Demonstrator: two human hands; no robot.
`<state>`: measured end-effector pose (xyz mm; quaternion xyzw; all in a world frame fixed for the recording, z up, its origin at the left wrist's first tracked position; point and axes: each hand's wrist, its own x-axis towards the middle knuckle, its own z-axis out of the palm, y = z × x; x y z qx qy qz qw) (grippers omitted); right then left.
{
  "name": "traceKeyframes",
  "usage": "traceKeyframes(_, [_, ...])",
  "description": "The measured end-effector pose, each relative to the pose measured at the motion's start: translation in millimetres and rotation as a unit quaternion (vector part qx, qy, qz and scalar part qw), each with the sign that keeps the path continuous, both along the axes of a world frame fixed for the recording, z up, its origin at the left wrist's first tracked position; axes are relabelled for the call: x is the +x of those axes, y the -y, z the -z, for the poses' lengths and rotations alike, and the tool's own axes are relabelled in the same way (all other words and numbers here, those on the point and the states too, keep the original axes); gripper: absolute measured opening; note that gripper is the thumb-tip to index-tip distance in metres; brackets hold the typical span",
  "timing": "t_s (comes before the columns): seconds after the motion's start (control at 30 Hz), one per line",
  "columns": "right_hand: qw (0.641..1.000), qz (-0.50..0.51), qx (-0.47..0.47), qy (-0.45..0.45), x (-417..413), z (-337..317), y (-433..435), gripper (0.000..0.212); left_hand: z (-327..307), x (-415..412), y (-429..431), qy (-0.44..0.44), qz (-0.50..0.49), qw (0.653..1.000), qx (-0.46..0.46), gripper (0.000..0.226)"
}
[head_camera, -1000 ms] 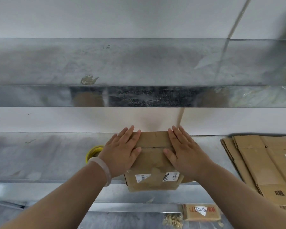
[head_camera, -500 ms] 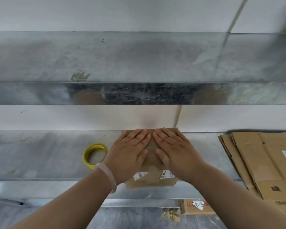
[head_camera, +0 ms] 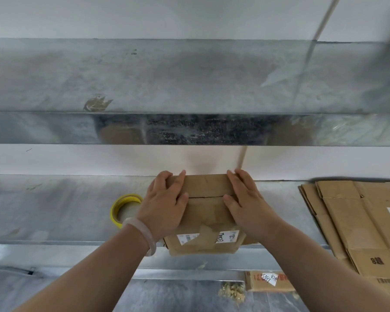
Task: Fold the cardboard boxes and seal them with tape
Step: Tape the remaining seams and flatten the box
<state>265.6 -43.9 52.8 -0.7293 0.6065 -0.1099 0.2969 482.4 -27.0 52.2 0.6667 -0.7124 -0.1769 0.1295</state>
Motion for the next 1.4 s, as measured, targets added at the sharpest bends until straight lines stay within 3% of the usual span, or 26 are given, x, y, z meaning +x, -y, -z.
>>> traceKeyframes(0.1, [0.996,-0.058,-0.022,-0.067,0.4,-2.6,-1.9,0.063,-3.5,0.5,-2.3,0.055,0.03,0.998,0.005,0.067])
traceKeyframes(0.17, [0.995,-0.058,-0.032,-0.081,3.4,-4.7,-3.9,0.067,-1.9,-1.0,-3.3,0.032,0.012,0.999,0.001,0.064])
traceKeyframes(0.3, [0.999,0.023,-0.032,-0.001,12.8,-9.3,-2.5,0.065,-3.5,-9.0,3.1,-0.074,-0.071,0.995,-0.013,0.042])
traceKeyframes(0.53, [0.99,0.137,0.022,0.034,19.6,-7.9,0.1,0.103,-2.9,-14.0,8.2,-0.093,-0.102,0.99,0.016,0.07])
traceKeyframes(0.7, [0.978,0.174,0.035,0.111,15.6,-2.9,3.9,0.08,-2.8,-13.5,11.4,-0.096,-0.091,0.99,0.038,0.063])
traceKeyframes(0.8, [0.972,0.178,0.06,0.141,12.6,-4.2,5.0,0.066,-1.3,-9.7,9.2,-0.166,-0.1,0.981,0.025,0.049])
traceKeyframes(0.9, [0.96,0.162,0.105,0.201,4.7,-7.6,3.6,0.065,0.7,-3.0,5.4,-0.309,-0.151,0.939,0.028,0.05])
traceKeyframes(0.97, [0.932,0.166,0.164,0.277,-3.3,-6.6,0.9,0.068,1.1,-0.9,0.0,-0.456,-0.214,0.861,0.069,0.056])
traceKeyframes(1.03, [0.886,0.197,0.225,0.354,-8.5,-2.2,-3.6,0.064,5.3,-1.1,-6.0,-0.524,-0.25,0.807,0.105,0.062])
traceKeyframes(1.1, [0.861,0.212,0.251,0.387,-7.8,1.8,-7.0,0.051,3.8,1.9,-9.8,-0.502,-0.272,0.809,0.139,0.078])
traceKeyframes(1.17, [0.866,0.214,0.257,0.372,-5.9,-1.0,-11.9,0.048,9.6,9.5,-12.4,-0.496,-0.29,0.802,0.164,0.103])
traceKeyframes(1.23, [0.868,0.213,0.272,0.356,-8.1,-11.1,-20.3,0.065,-8.4,2.3,-23.0,-0.517,-0.309,0.777,0.183,0.078])
traceKeyframes(1.33, [0.847,0.244,0.276,0.384,-14.6,-18.1,-29.2,0.1,-30.3,-8.1,-42.3,-0.526,-0.275,0.782,0.191,0.052])
traceKeyframes(1.4, [0.841,0.231,0.248,0.422,-21.7,-24.0,-42.0,0.076,-40.6,-8.1,-58.8,-0.554,-0.258,0.781,0.131,0.05])
